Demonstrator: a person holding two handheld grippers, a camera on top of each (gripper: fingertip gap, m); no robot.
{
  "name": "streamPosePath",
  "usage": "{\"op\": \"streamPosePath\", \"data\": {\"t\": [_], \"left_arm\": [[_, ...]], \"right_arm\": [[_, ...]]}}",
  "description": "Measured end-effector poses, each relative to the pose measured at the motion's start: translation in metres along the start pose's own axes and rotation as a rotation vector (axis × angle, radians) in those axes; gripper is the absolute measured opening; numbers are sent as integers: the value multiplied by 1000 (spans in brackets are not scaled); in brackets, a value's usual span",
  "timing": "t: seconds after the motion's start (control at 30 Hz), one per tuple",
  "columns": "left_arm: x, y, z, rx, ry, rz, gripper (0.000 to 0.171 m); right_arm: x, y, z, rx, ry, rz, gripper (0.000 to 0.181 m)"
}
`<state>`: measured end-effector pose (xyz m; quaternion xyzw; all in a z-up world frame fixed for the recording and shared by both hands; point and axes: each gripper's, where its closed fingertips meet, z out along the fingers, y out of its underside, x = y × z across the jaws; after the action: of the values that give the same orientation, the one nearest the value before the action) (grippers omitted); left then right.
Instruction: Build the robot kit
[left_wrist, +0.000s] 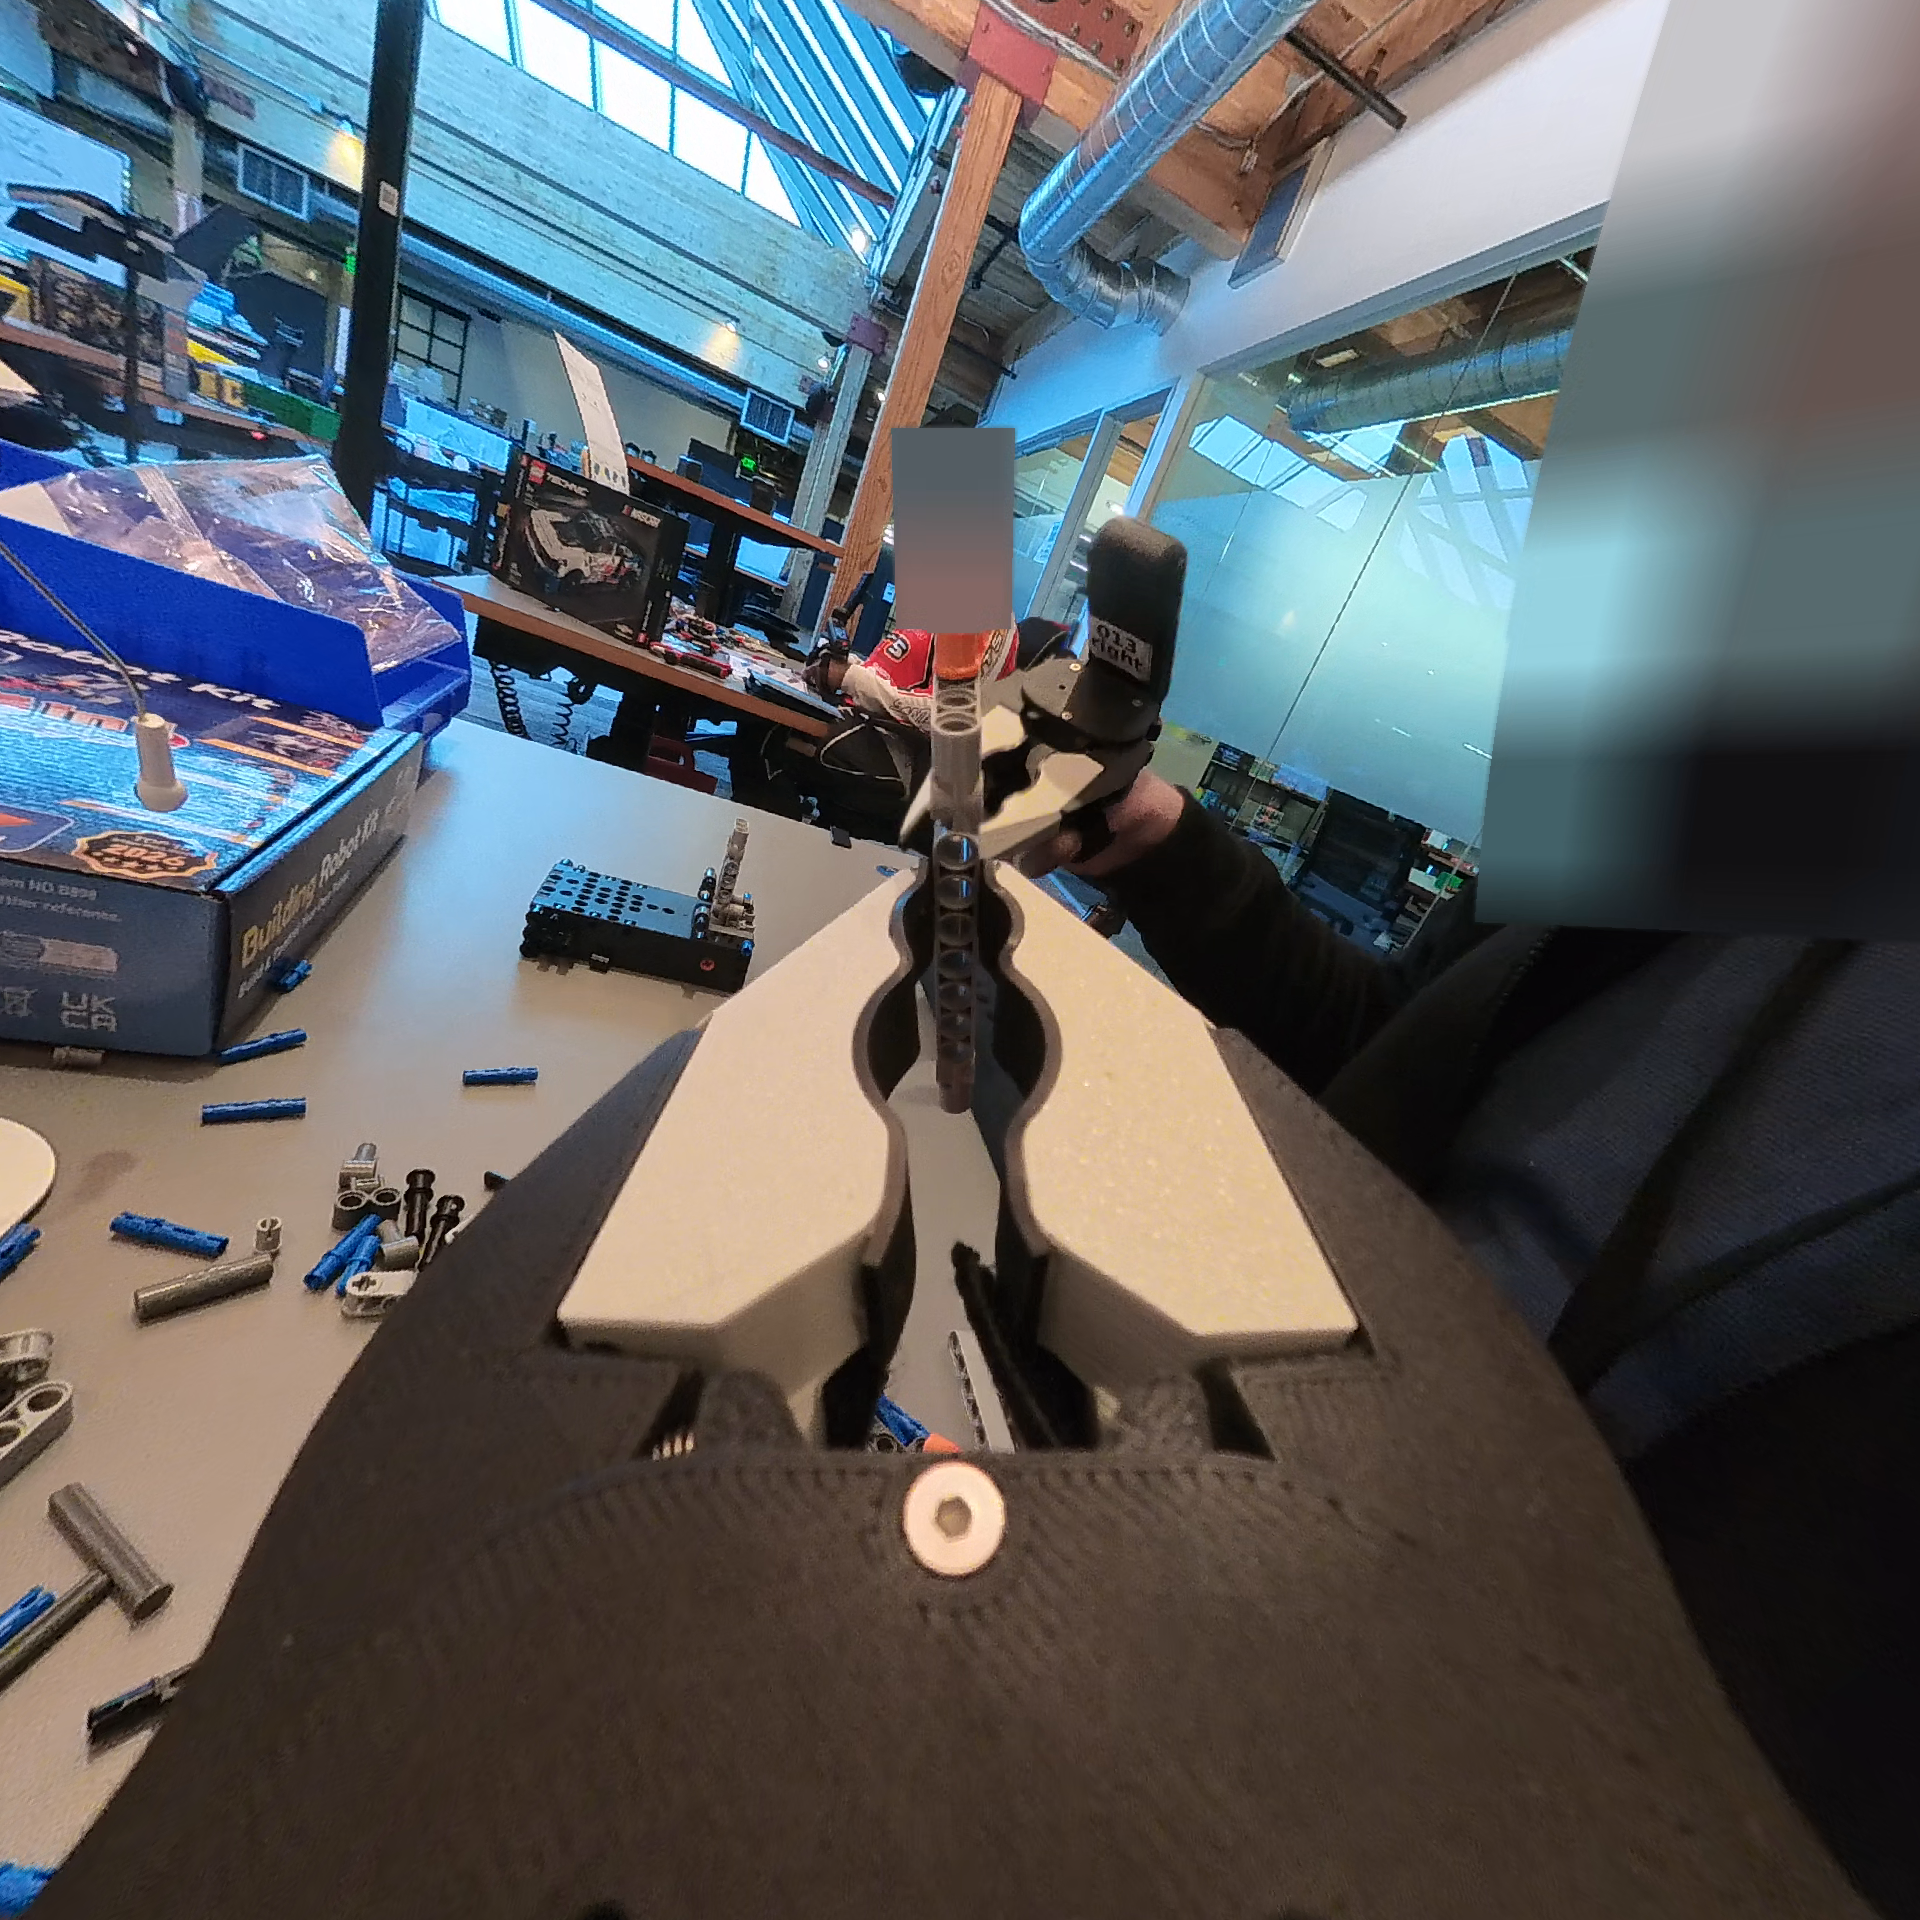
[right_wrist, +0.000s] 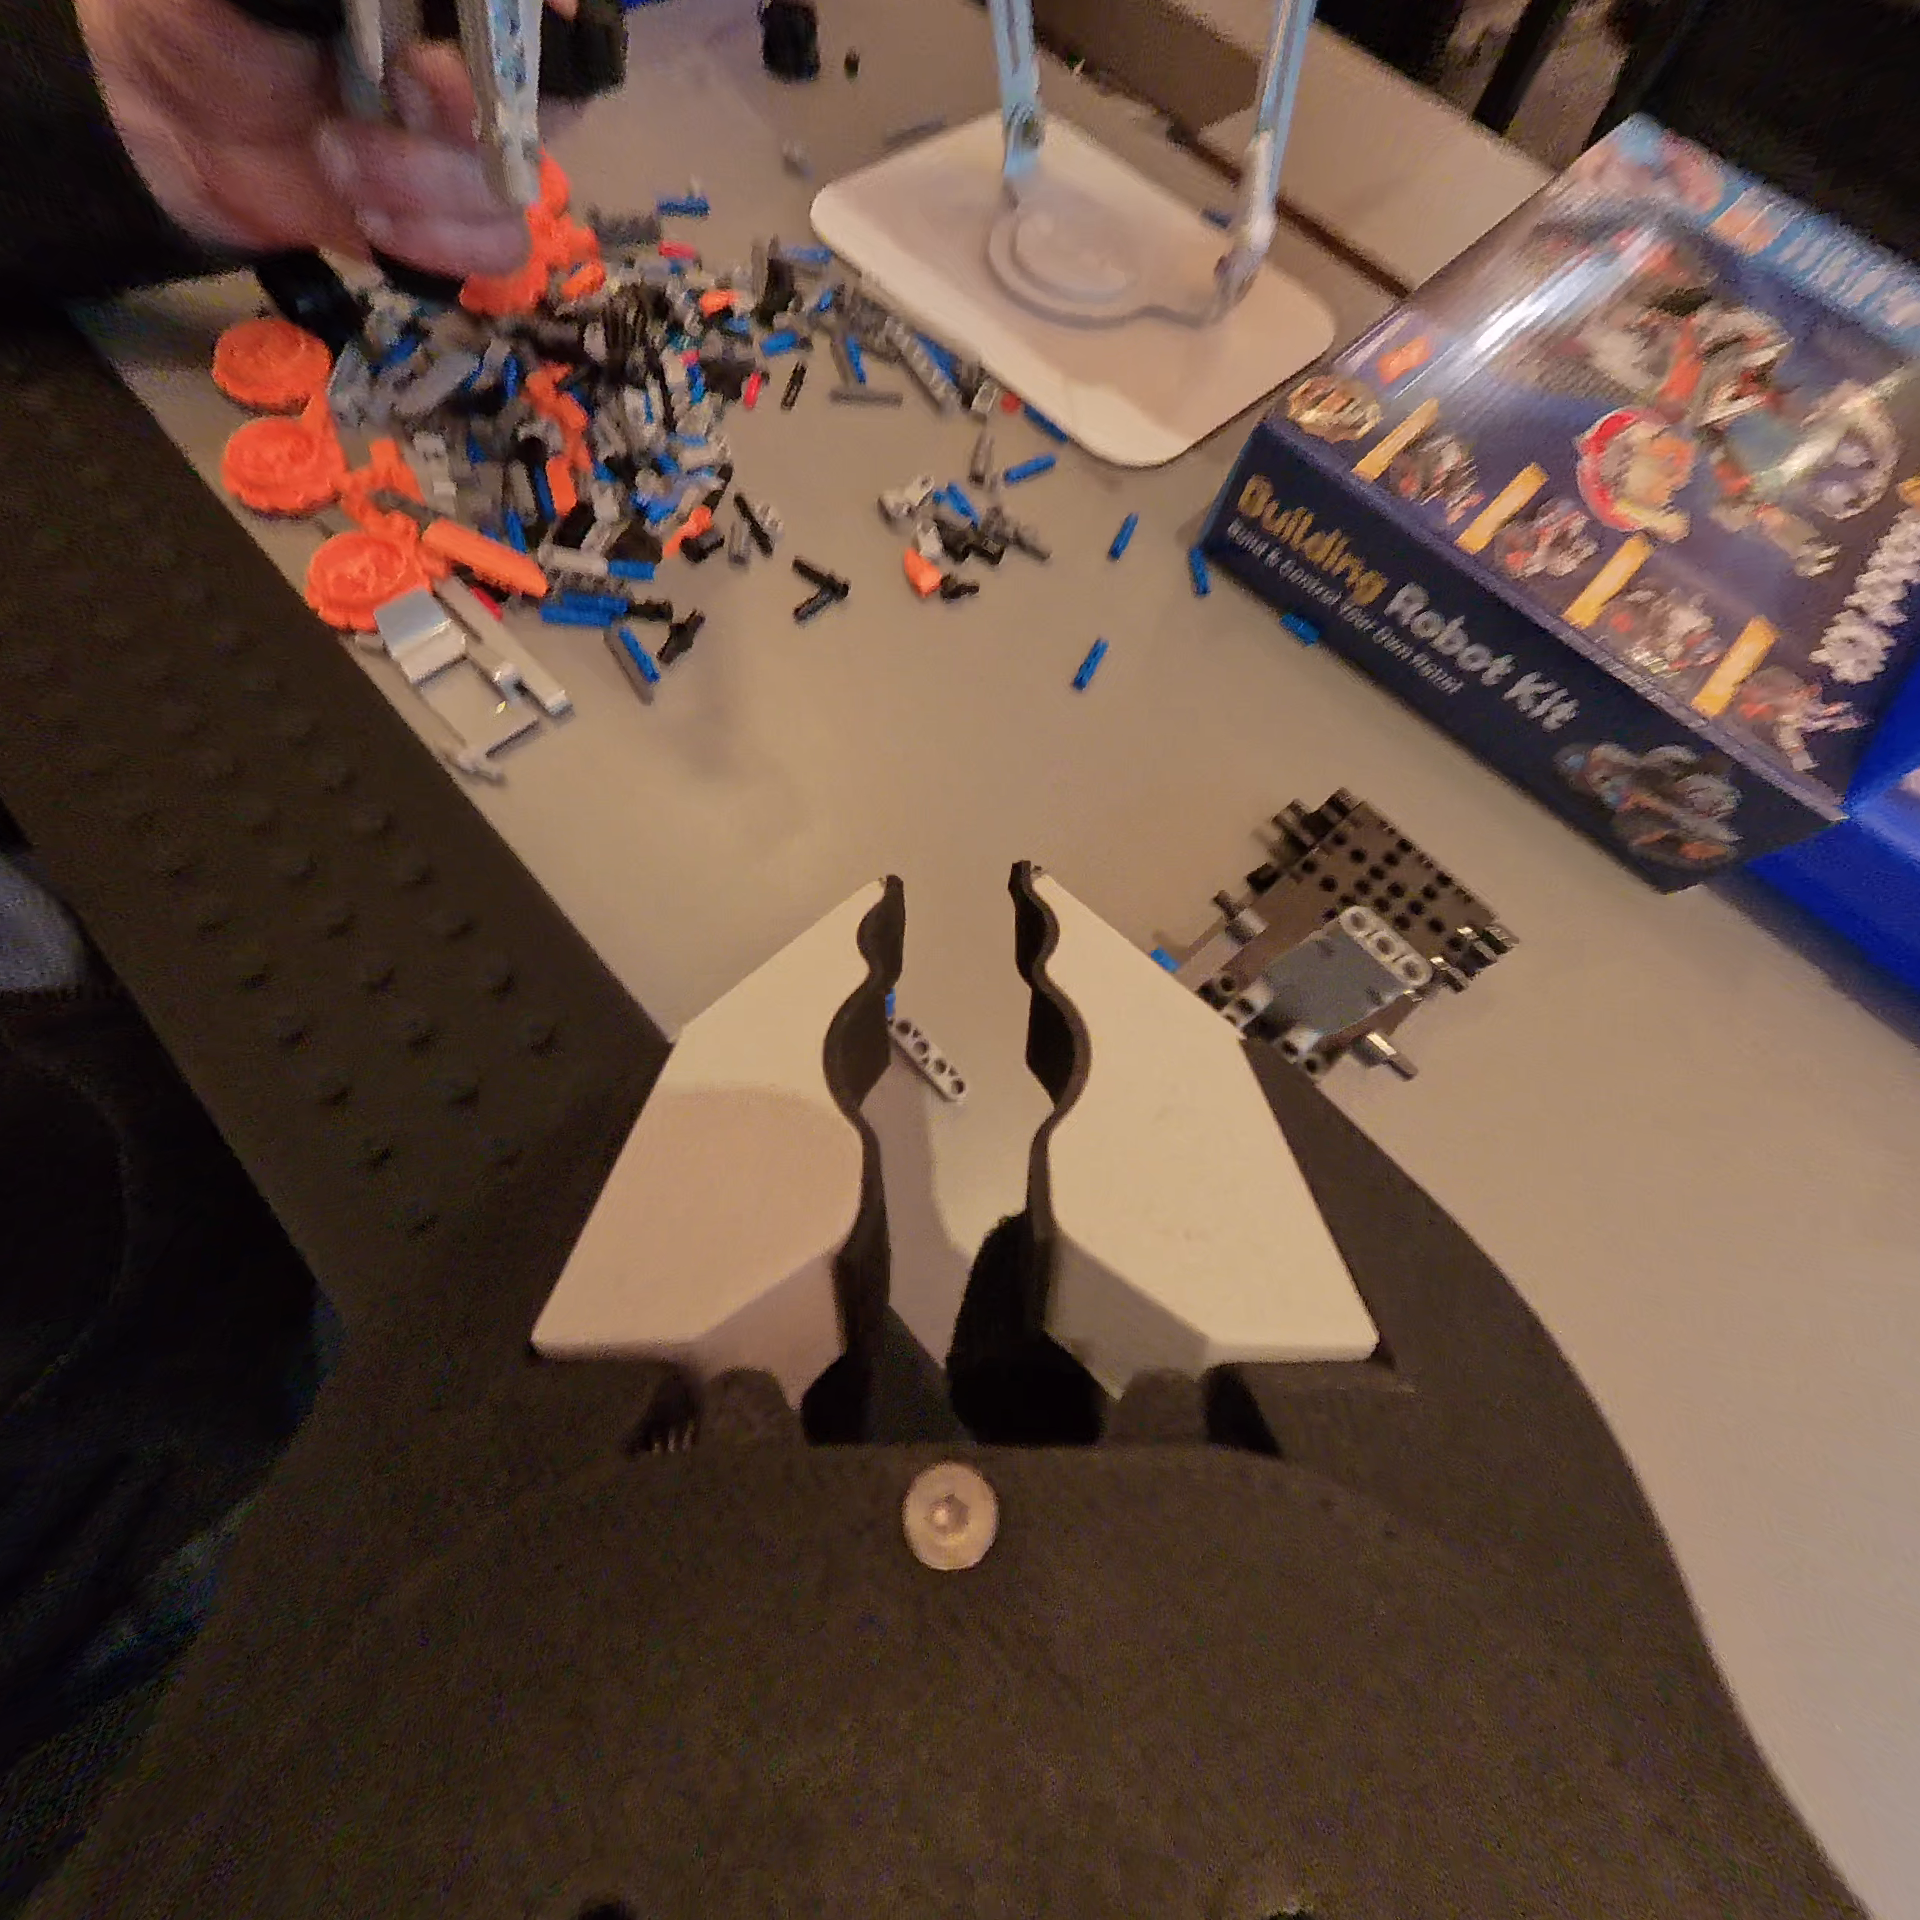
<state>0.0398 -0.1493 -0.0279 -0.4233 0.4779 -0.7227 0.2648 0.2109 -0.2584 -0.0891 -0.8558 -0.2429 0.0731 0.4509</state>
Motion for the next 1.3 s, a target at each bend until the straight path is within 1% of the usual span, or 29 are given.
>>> {"op": "streamPosePath", "data": {"t": [0.17,0.23,0.33,0.43,0.5,0.57,0.63,0.7,0.8,0.93,1.0,1.1,1.17,1.2,1.27,1.3], "left_arm": [[-2,5,3,-22,-6,-15,5],[-7,12,8,-62,-34,-33,5],[-13,34,22,-186,-73,-75,5],[-18,69,39,-368,-97,-140,5],[-24,95,47,-509,-137,-152,5],[-23,114,58,-611,-131,-183,5],[-28,128,68,-690,-147,-212,5],[-32,144,74,-776,-143,-263,5],[-41,155,82,-834,-156,-335,7],[-58,166,83,-896,-218,-338,10],[-61,166,84,-892,-225,-334,11],[-67,162,80,-891,-270,-272,25],[-65,156,79,-872,-273,-250,37],[-65,149,81,-845,-280,-223,40],[-57,129,87,-769,-274,-122,38],[-47,116,94,-705,-243,-66,35]], "right_arm": [[-12,32,23,-141,-59,-43,18],[-15,44,33,-194,-79,-62,19],[-13,66,45,-288,-86,-107,22],[-19,79,53,-338,-138,-137,23],[-21,81,56,-349,-153,-145,21],[-19,85,57,-369,-149,-160,13],[-19,87,59,-371,-157,-150,7],[-20,86,60,-360,-164,-137,6],[-21,85,61,-338,-174,-117,5],[-24,78,61,-286,-189,-82,5],[-25,74,59,-254,-195,-64,5],[-26,63,56,-185,-205,-16,6],[-29,51,52,-118,-219,13,6],[-30,41,49,-68,-228,48,6],[-30,15,45,78,-250,146,6],[-31,0,42,163,-268,200,6]]}}
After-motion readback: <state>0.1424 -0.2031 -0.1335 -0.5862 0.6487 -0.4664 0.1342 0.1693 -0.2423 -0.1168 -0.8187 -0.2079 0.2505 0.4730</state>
